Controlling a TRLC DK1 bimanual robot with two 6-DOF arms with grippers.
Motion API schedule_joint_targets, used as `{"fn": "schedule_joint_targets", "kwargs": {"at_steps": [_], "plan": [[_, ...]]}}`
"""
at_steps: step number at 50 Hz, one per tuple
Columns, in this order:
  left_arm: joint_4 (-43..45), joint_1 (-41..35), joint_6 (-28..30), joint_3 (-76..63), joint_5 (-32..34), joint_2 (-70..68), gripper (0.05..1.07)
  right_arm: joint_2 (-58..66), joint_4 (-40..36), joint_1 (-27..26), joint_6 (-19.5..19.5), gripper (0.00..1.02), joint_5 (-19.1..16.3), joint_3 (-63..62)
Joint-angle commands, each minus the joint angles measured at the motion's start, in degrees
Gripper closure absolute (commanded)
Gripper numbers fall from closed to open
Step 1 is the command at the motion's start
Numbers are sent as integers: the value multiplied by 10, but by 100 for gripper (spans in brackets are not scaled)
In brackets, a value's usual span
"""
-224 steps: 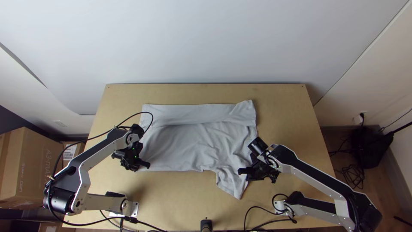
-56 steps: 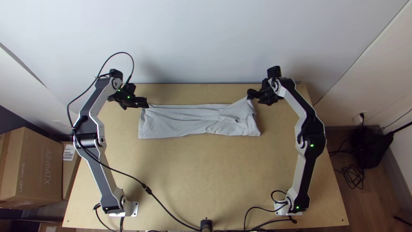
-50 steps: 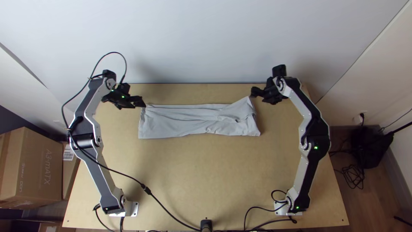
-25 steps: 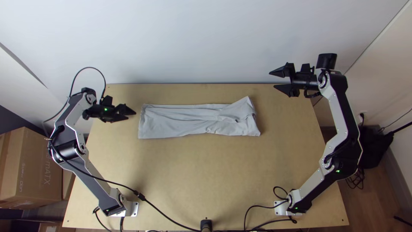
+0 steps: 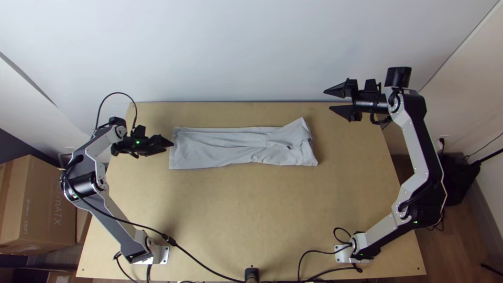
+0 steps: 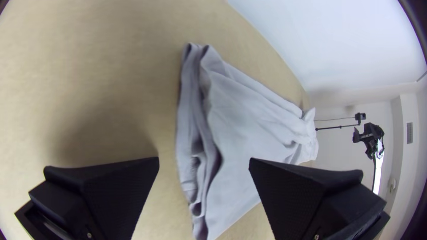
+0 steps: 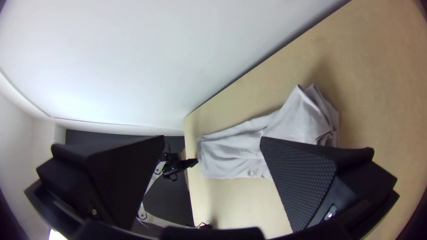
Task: Fold the t-shirt
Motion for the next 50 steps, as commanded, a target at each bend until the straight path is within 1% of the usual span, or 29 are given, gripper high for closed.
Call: {"fn": "schedule_joint_targets", "kwargs": {"at_steps": [1,12,13,15,16,17,18,19,21,23,24,27,32,36,43,50], "plan": [[16,-36,-30,-36,-5,11,9,-24,-2,11,13,4,-6,-19],[56,-97,-87,-35,-12,16,9,-41,-3,18,16,4,-6,-30],[56,-101,-93,-36,-19,17,10,-42,-3,18,16,4,-6,-31],[57,-112,-101,-36,-32,17,14,-46,-3,19,15,4,-6,-36],[58,-115,-101,-36,-34,17,19,-47,-3,19,15,4,-5,-38],[59,-117,-101,-38,-36,15,26,-50,-3,19,15,4,-5,-40],[62,-121,-101,-40,-40,13,36,-52,-2,19,15,4,-5,-42],[66,-123,-102,-41,-46,11,49,-54,-2,19,14,4,-5,-44],[81,-123,-113,-46,-51,6,79,-58,-2,19,13,4,-5,-48],[93,-121,-116,-51,-55,-2,106,-61,-2,18,13,4,-5,-53],[95,-120,-117,-53,-58,-5,104,-63,-2,18,13,4,-5,-54],[94,-113,-115,-55,-64,-13,105,-68,-2,17,11,4,-5,-61],[87,-82,-95,-63,-69,-33,105,-76,-1,16,9,4,-5,-75],[70,-39,-62,-57,-83,-42,105,-81,-1,15,4,4,-5,-82],[19,52,19,-16,-114,-37,105,-84,1,15,-4,4,-1,-93],[-36,130,69,54,-153,-28,105,-90,1,12,-16,4,14,-103]]}}
